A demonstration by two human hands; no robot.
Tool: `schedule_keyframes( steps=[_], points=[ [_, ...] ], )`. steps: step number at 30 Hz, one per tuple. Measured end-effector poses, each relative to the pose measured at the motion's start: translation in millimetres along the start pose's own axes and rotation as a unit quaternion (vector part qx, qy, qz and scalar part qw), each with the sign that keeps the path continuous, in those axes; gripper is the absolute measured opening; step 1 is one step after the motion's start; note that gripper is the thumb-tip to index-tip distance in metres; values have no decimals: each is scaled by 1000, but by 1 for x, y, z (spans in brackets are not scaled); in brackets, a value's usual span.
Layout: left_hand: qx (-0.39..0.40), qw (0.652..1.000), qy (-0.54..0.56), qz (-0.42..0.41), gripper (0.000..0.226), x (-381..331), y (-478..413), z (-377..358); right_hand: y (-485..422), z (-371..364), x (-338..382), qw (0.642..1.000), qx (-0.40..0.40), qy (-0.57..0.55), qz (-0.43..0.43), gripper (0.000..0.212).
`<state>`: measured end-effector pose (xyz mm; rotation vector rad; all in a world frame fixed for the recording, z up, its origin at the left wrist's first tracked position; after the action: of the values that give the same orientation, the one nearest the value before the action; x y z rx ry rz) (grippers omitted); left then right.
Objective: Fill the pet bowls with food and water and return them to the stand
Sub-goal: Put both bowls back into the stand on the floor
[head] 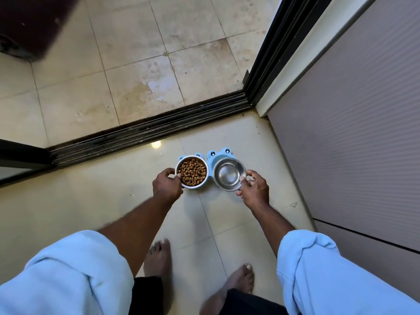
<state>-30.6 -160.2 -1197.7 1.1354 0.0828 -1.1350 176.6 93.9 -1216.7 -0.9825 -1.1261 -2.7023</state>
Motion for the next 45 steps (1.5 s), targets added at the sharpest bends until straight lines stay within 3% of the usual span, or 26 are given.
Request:
schedule_keyframes(
  steps=[7, 14, 20, 31, 39, 45],
  points=[
    [-5, 1000, -12, 21, 29, 37, -50, -35, -50, -31, -24, 1000, -6, 13, 4, 9],
    [-17, 1000, -13, 1, 3, 56, -78, -52, -79, -51, -40, 1000, -6, 3, 3, 10],
    [-24, 1000, -16, -1, 1, 77, -87, -60, -87, -60, -46, 1000, -8, 0, 3, 11],
    [-32, 999, -38, -9, 10, 72, -80, -57, -91, -64, -38, 1000, -9, 14, 21, 6],
    [-34, 997, -62, 32, 22, 80, -82, -60, -87, -60, -36, 999, -12, 23, 20, 18],
    [-32, 996, -72, 37, 23, 83, -83, -64, -82, -66, -39, 998, 46, 41, 20, 26]
  ],
)
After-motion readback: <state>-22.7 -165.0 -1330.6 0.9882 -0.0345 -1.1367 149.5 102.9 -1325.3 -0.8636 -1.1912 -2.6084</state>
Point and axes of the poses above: each hand's wrist, its own y-axis away from the middle knuckle, its own z-axis out of the back of the hand, x = y × z, the point moved 9 cm from there along -y, towards the middle knuckle, and after that the axes turned 4 degrees about y, right-handed, at the moved point
